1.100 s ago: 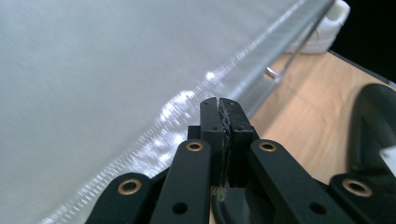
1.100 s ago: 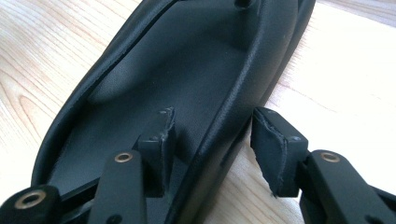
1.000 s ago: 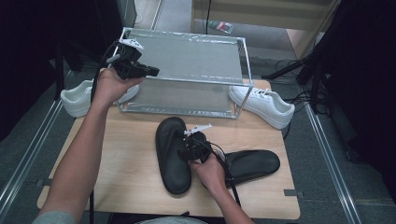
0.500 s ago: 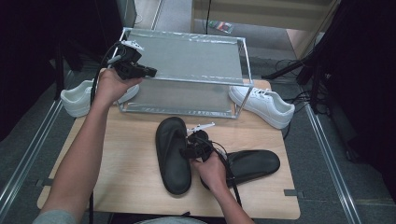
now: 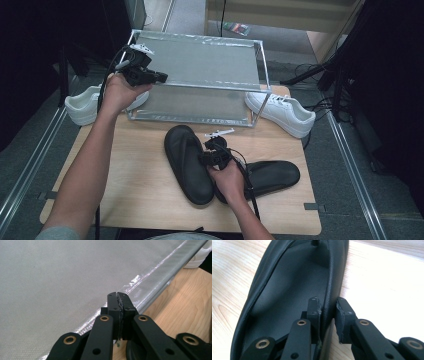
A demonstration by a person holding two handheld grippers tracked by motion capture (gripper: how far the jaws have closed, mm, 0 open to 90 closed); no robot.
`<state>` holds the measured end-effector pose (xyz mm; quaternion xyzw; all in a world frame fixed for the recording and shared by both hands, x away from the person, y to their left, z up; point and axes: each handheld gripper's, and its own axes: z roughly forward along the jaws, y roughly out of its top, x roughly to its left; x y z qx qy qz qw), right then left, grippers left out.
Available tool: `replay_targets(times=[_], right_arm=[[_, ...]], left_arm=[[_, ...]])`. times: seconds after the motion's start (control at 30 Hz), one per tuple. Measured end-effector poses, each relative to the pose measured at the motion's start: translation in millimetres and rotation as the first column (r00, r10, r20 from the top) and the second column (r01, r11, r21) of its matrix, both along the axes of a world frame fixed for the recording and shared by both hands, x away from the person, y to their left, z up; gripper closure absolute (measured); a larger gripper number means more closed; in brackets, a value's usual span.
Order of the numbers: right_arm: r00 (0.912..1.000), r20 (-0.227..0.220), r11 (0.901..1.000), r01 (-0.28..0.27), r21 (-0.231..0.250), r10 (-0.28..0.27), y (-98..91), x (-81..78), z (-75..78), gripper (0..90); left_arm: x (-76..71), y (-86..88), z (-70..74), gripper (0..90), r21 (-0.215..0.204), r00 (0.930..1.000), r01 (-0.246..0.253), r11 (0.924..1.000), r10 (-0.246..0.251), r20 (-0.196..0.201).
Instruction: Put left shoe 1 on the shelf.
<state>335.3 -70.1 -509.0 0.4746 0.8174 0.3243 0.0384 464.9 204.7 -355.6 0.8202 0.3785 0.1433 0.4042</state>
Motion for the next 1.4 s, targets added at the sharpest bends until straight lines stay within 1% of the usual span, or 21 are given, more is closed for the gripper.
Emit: replay_targets(times=[0.03,0.1,0.17,0.2,0.27,0.33,0.5,0.53,0.63,0.7,0.83,0.87,0.9,0.97,1.0,1.03,1.07,1.13,1.23,1.33,1.4], right_arm=[[1.0000,-0.007,1.0000,0.006,0.005,-0.006,-0.2,0.5,0.2,78.8],[0.9995,-0.019,0.9995,0.025,0.020,-0.025,0.4,2.2,0.7,81.4],[0.9988,-0.032,0.9986,0.038,0.036,-0.037,1.2,3.2,1.7,83.4],[0.9992,-0.024,0.9986,0.033,0.041,-0.032,1.5,3.7,2.3,83.9],[0.9997,-0.005,0.9991,0.025,0.035,-0.025,2.7,3.1,5.7,84.1],[0.9997,0.011,0.9994,0.019,0.028,-0.020,3.8,2.1,10.8,84.2],[0.9992,0.024,0.9982,0.032,0.051,-0.033,-0.1,7.0,20.8,84.3],[0.9988,0.022,0.9976,0.042,0.056,-0.043,-1.3,9.6,21.9,84.3],[0.9969,0.015,0.9945,0.076,0.073,-0.077,-4.5,19.8,25.0,84.2],[0.9955,0.024,0.9927,0.090,0.080,-0.092,-5.4,27.2,26.3,84.2],[0.9889,0.058,0.9900,0.134,0.045,-0.137,-1.9,44.5,26.1,84.2],[0.9863,0.056,0.9874,0.153,0.041,-0.155,-0.7,49.2,25.6,84.1],[0.9839,0.070,0.9861,0.162,0.034,-0.165,0.3,55.7,23.9,84.2],[0.9798,0.070,0.9822,0.185,0.032,-0.187,2.2,63.7,22.2,84.0],[0.9770,0.068,0.9792,0.201,0.030,-0.202,4.3,67.3,21.5,84.0],[0.9758,0.082,0.9793,0.202,0.020,-0.203,6.1,70.8,20.4,84.0],[0.9723,0.096,0.9769,0.213,0.013,-0.213,8.8,73.0,19.7,84.0],[0.9672,0.103,0.9725,0.233,0.005,-0.232,14.0,77.0,18.6,83.9],[0.9584,0.091,0.9627,0.270,0.022,-0.271,19.2,82.5,14.5,83.6],[0.9528,0.063,0.9546,0.294,0.046,-0.297,21.6,87.2,8.8,83.4],[0.9516,0.064,0.9535,0.299,0.042,-0.301,22.9,88.9,5.3,82.8]], left_arm=[[0.2,0.2,-0.1,90.0,-0.003,1.0000,0.000,1.0000,0.000,-0.007],[0.4,0.1,-1.1,90.0,-0.007,1.0000,-0.004,1.0000,0.004,0.001],[0.7,1.5,-1.7,90.0,-0.019,1.0000,0.002,0.9998,-0.002,-0.004],[1.0,2.2,-2.3,90.0,-0.023,1.0000,0.001,0.9997,-0.001,0.000],[1.1,3.3,-3.1,90.0,-0.037,1.0000,0.003,0.9993,-0.003,-0.004],[1.1,3.3,-3.2,90.0,-0.038,1.0000,0.003,0.9993,-0.003,-0.003],[0.4,1.9,-2.6,90.0,-0.024,1.0000,-0.001,0.9997,0.001,0.003],[0.1,1.8,-2.3,90.0,-0.022,1.0000,-0.002,0.9998,0.002,0.001],[-0.4,1.0,-2.1,90.0,-0.010,0.9999,-0.003,0.9999,0.003,0.013],[-0.9,0.1,-1.8,90.0,-0.004,0.9999,-0.002,1.0000,0.003,0.015],[-0.8,0.3,-2.0,90.0,-0.007,0.9999,-0.003,1.0000,0.003,0.015],[-0.7,0.5,-2.1,90.0,-0.009,0.9999,-0.003,1.0000,0.003,0.014],[-0.6,0.5,-2.1,90.0,-0.010,0.9999,-0.002,1.0000,0.003,0.014],[-0.7,0.4,-2.2,90.0,-0.008,0.9999,-0.002,1.0000,0.002,0.016],[-0.6,0.4,-2.2,90.0,-0.007,0.9998,-0.001,1.0000,0.001,0.017],[-0.5,0.3,-2.5,90.0,-0.009,0.9998,-0.002,1.0000,0.002,0.018],[-0.1,0.7,-2.6,90.0,-0.011,0.9999,0.001,0.9999,-0.001,0.014],[0.2,1.4,-2.5,90.0,-0.010,0.9999,0.006,0.9999,-0.006,0.013],[-0.2,0.9,-2.6,90.0,-0.011,0.9999,0.004,0.9999,-0.004,0.014],[-0.1,1.2,-2.7,90.0,-0.011,0.9999,0.005,0.9999,-0.005,0.014],[-0.5,0.8,-2.8,90.0,-0.010,0.9998,0.001,0.9999,-0.001,0.018]])
